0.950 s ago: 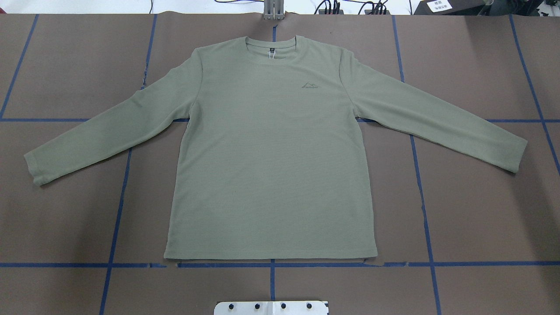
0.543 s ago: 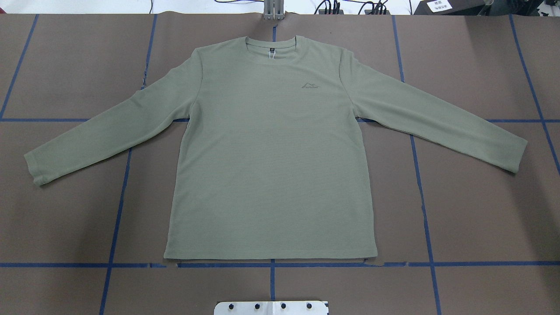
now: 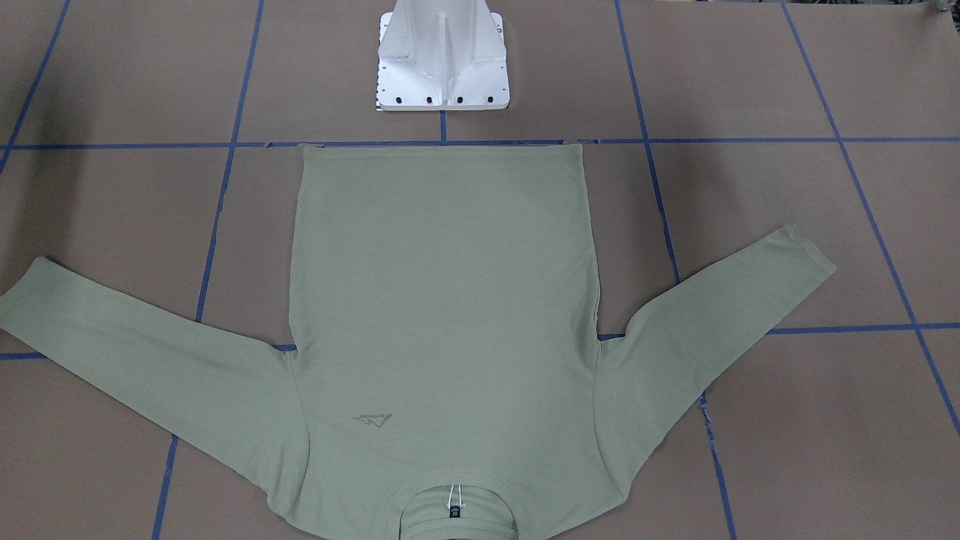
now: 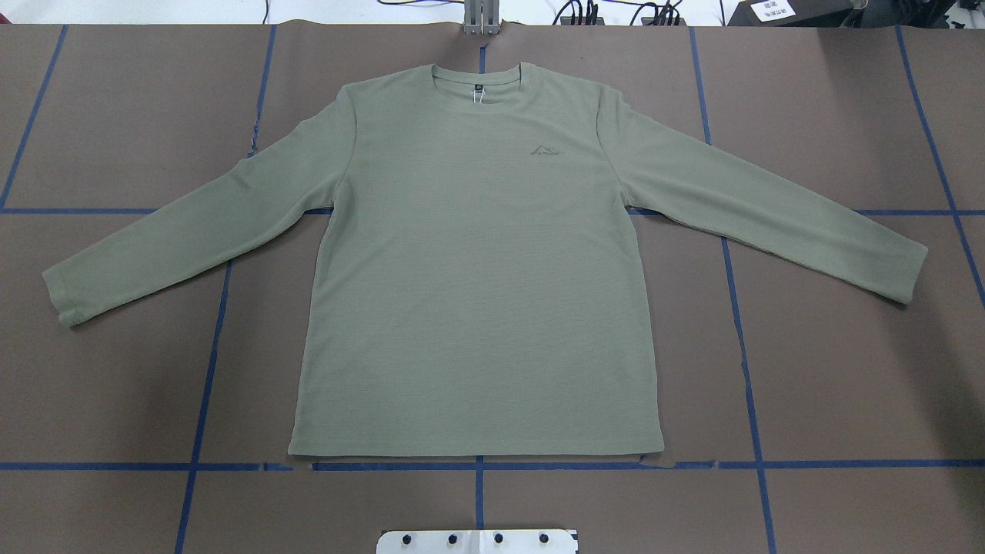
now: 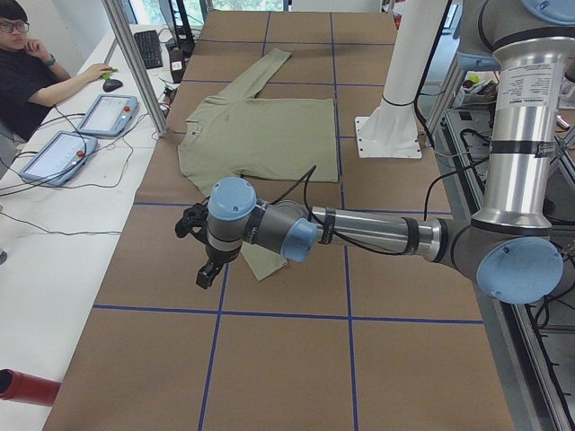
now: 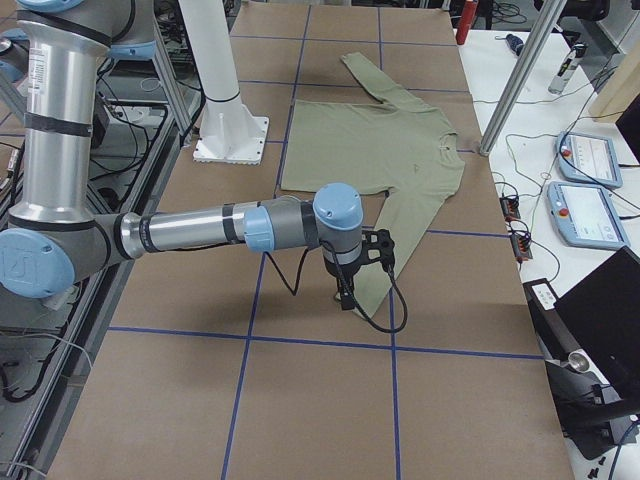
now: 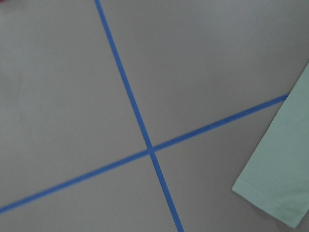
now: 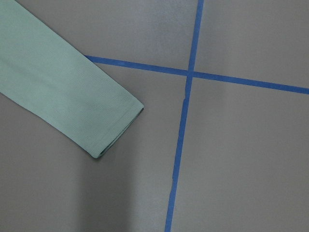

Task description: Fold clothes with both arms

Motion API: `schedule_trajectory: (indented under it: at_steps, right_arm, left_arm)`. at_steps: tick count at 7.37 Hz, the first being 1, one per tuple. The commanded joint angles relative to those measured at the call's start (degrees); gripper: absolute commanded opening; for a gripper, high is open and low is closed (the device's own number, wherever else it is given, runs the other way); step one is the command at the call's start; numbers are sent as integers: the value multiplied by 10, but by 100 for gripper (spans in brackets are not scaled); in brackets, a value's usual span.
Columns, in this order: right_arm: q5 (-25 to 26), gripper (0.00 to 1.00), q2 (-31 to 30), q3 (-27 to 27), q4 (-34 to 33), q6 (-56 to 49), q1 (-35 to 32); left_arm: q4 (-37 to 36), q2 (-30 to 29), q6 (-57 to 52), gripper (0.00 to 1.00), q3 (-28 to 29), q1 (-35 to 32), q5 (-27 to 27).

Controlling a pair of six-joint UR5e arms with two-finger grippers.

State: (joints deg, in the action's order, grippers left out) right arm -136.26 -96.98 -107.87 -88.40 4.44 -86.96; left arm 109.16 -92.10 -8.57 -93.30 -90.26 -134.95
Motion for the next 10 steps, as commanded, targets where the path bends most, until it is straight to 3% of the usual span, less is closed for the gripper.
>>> schedule_trajectory:
  at_steps: [1, 4, 5, 6, 10]
  right_arm:
    - [-17, 100, 76, 62, 56, 96, 33]
    - [-15, 99, 155, 288, 361, 310, 104]
    - [18, 98, 171, 340, 401, 333, 141]
    - [54, 98, 172, 356, 404, 334, 162]
    - [54, 89, 123, 365, 421, 335, 180]
  left_arm:
    - [37, -7, 51, 100, 14, 0, -3]
    - [53, -8, 54, 100, 19, 1, -3]
    - [53, -8, 53, 100, 20, 1, -3]
    - [53, -8, 54, 100, 18, 1, -3]
    - [53, -8, 53, 100, 20, 1, -3]
